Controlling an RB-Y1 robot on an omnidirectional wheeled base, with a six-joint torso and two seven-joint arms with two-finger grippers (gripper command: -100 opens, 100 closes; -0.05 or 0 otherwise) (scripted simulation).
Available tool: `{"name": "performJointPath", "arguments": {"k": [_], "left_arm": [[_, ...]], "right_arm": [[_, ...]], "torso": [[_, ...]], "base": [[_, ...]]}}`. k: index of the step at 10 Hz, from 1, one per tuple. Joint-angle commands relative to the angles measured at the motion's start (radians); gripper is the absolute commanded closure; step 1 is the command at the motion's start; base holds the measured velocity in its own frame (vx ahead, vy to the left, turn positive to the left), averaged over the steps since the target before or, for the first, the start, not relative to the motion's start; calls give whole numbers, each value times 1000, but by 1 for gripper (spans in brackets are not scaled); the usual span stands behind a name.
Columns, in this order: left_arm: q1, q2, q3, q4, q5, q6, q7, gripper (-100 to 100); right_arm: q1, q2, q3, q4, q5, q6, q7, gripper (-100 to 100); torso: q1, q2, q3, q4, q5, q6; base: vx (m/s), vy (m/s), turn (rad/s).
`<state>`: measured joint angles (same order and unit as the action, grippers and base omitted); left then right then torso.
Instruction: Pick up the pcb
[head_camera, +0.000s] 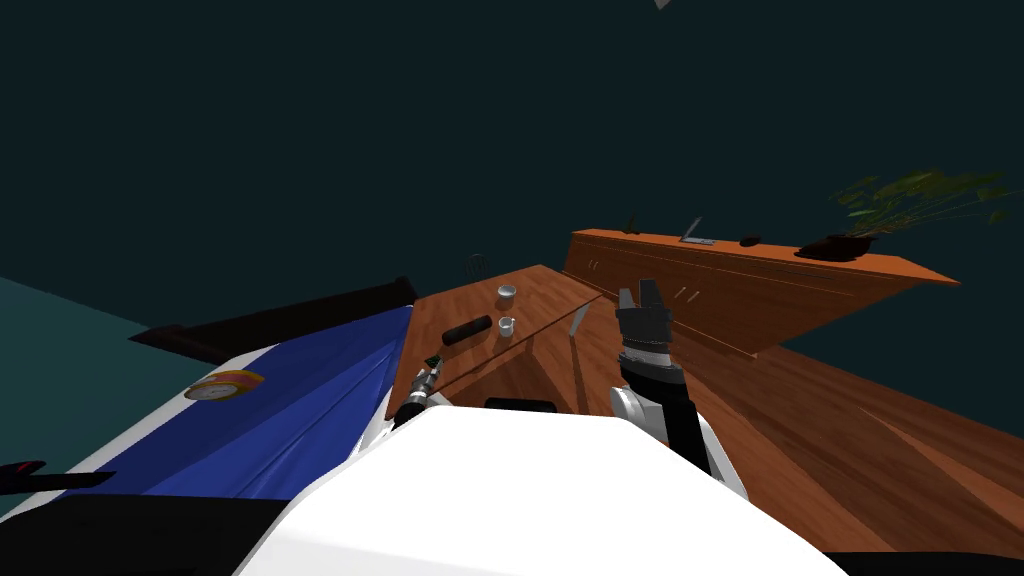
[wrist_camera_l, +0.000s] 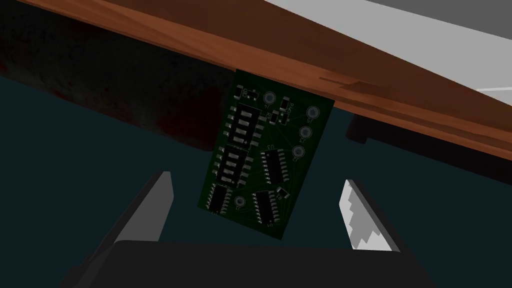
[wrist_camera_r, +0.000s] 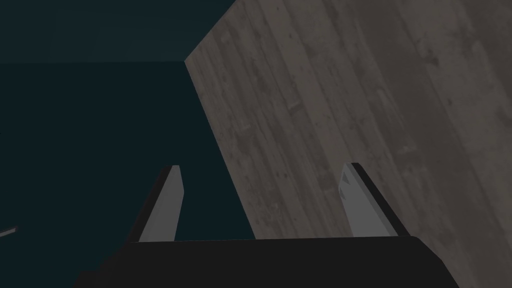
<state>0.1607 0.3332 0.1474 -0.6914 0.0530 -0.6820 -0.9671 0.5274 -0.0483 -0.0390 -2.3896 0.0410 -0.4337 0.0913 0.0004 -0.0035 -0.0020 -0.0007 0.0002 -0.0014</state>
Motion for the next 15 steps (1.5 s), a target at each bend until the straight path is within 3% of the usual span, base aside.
{"name": "performJointPath", "arguments": {"k": [1,15], "left_arm": [[14,-9,0,-19,-42,-8,17,-100],[141,-87,-1,-191,-418,-83,173,-100]], "right_arm": [[0,0,0,0,0,0,0,0],[0,0,0,0,0,0,0,0]], "torso": [[0,0,0,0,0,0],[2,-8,-4,-2,0,0]], "base": [[68,14,211],[119,12,206]]}}
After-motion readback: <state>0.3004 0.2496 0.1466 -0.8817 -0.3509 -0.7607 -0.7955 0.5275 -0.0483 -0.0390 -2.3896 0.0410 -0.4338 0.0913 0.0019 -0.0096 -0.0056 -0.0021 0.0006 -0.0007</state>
